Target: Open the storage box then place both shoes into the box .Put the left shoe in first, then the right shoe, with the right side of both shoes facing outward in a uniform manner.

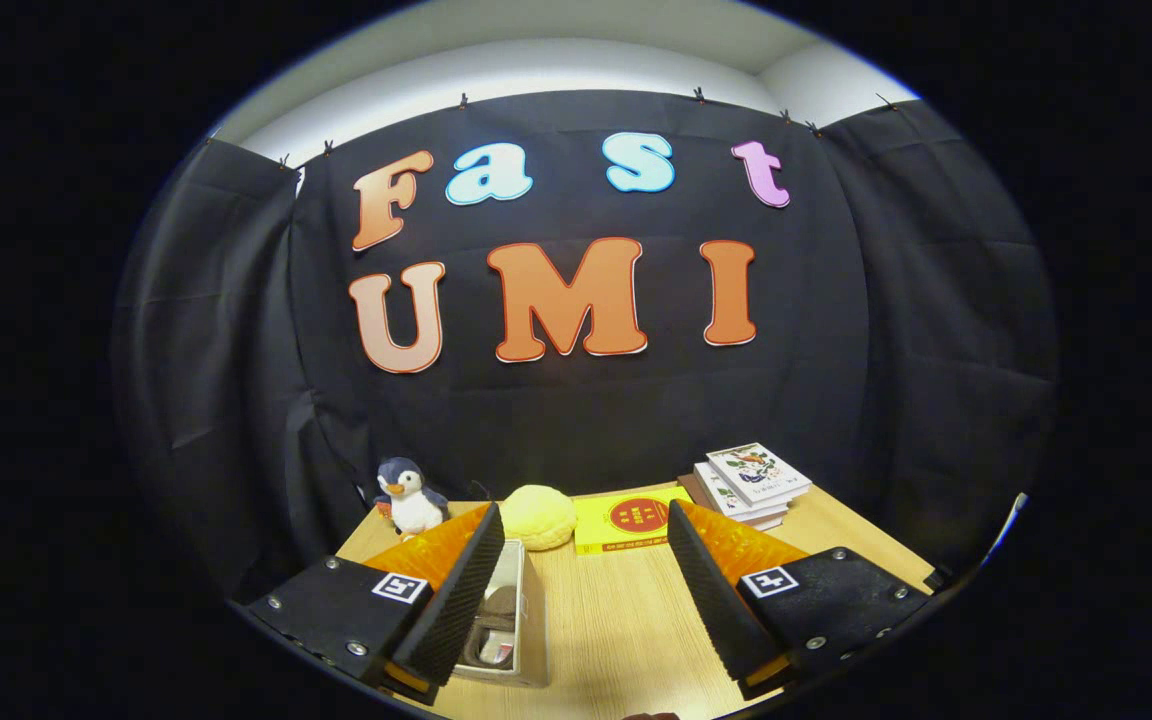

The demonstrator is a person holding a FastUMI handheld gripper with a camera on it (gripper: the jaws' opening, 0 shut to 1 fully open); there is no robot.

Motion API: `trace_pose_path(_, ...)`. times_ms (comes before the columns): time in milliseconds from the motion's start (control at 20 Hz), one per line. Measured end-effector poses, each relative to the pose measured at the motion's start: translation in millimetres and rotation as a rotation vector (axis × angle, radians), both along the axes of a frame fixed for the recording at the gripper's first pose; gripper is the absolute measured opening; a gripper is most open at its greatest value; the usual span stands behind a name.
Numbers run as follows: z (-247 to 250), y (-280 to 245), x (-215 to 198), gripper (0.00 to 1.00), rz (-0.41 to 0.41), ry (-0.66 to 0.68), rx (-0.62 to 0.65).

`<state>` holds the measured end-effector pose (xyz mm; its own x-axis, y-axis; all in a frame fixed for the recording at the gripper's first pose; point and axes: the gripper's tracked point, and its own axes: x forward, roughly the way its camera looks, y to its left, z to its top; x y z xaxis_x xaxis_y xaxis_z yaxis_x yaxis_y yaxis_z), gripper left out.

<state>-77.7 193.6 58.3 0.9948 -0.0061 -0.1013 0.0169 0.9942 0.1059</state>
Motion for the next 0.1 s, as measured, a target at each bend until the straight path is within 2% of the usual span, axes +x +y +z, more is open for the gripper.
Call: trace_pose_path(100, -0.1, -3.9, 2.9, 0.98, -0.006, -0.001, -0.01)
